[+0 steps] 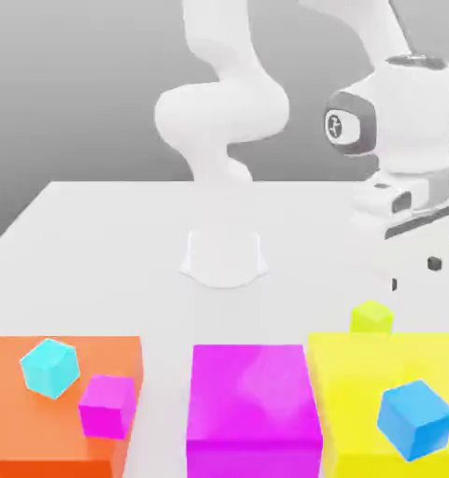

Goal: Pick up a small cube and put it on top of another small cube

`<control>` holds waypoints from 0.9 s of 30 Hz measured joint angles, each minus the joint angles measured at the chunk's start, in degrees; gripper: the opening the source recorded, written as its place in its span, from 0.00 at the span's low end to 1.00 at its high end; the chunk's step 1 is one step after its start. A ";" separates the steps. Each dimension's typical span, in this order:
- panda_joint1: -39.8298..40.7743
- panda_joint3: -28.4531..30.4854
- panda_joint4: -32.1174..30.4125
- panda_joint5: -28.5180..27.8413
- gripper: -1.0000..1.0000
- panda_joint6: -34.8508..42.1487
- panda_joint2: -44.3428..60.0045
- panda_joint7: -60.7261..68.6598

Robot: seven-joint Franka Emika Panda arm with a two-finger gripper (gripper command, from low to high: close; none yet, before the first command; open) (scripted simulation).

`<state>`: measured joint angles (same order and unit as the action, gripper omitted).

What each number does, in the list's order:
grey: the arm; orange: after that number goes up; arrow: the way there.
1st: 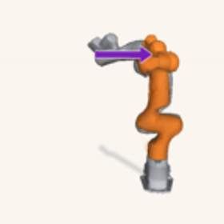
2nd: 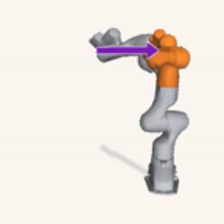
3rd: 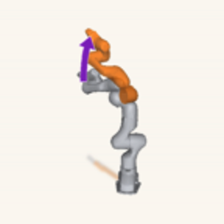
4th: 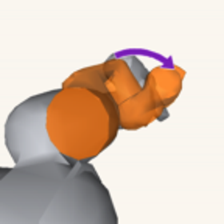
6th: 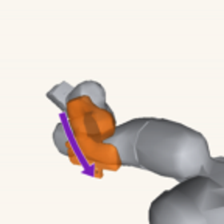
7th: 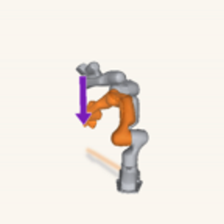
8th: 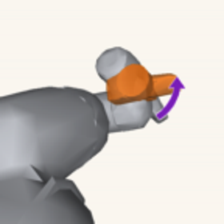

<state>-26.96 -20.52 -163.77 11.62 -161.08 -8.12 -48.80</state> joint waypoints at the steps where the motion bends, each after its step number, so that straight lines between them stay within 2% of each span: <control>1: -0.28 -1.13 -1.12 -1.09 0.50 -1.08 1.25 -1.18; 4: -0.41 -3.60 -3.74 -6.88 0.50 -4.51 5.33 -6.11; 6: 0.31 -2.84 -3.54 -13.01 0.50 -7.11 8.78 -10.36; 9: -3.64 3.95 -2.43 -23.89 0.50 -11.03 14.19 -17.98; 12: -12.07 13.74 -1.34 -29.90 0.50 -15.18 19.36 -22.62; 13: -14.87 16.58 -1.06 -30.51 0.50 -16.66 21.06 -23.27; 14: -16.76 18.49 -0.88 -30.88 0.00 -17.74 22.32 -23.71; 20: -17.54 19.31 -0.77 -31.32 0.00 -18.33 22.94 -24.13; 22: -15.38 17.20 -1.00 -31.05 0.00 -16.91 21.29 -23.70; 25: -9.99 10.52 -1.99 -25.45 0.00 -13.14 16.58 -19.24; 27: -8.62 7.49 -2.79 -19.20 0.00 -10.50 13.06 -14.71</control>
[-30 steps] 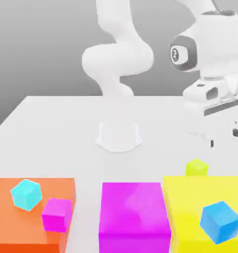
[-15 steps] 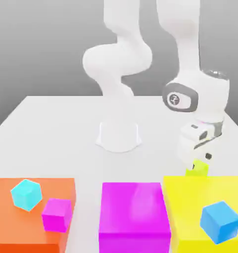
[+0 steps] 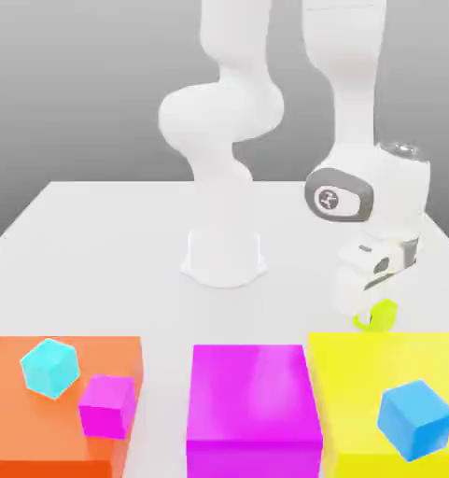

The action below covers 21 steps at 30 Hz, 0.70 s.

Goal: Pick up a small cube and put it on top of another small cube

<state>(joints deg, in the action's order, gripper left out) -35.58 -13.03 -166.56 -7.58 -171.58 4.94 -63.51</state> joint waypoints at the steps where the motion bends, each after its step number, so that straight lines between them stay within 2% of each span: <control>1: -0.34 -0.68 -0.39 2.95 0.00 1.35 -1.78 2.05; 5: -2.07 -0.35 0.17 9.87 0.00 5.93 -7.23 8.01; 18: 26.56 18.03 22.93 10.42 0.00 23.25 -9.21 39.35; 21: 32.80 21.77 24.76 9.52 0.00 26.73 -9.44 43.39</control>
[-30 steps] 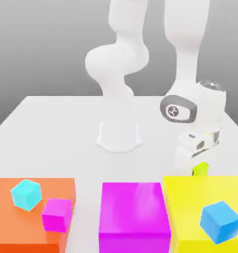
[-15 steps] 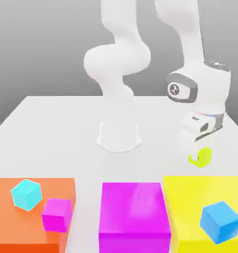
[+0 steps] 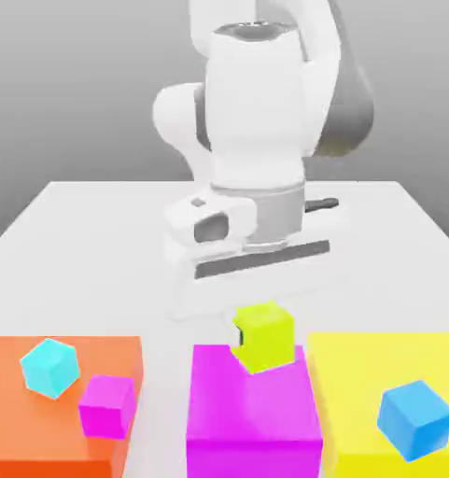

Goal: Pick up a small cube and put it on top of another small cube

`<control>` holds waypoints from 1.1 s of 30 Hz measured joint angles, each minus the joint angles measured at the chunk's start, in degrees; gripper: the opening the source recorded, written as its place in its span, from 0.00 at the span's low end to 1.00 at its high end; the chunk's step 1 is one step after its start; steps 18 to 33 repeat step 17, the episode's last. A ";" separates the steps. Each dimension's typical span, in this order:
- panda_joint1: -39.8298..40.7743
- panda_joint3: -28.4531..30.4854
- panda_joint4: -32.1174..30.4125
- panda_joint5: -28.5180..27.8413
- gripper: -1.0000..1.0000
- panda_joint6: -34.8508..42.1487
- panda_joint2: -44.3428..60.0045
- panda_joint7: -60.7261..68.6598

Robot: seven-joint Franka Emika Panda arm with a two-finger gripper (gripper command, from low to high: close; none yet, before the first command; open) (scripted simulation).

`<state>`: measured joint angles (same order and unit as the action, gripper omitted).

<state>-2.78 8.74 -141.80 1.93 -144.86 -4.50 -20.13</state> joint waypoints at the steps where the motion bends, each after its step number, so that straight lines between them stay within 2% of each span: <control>1: 2.07 1.21 0.31 -0.39 0.00 1.10 -0.07 1.05; 7: 13.73 8.05 0.63 -3.07 0.00 6.90 -0.20 5.79; 13: 13.94 8.37 -1.62 -0.20 0.00 -0.51 6.60 8.23; 14: 14.12 8.33 -1.90 0.21 1.00 -1.85 7.72 8.54; 33: 14.12 8.33 -1.90 0.21 1.00 -1.85 7.72 8.54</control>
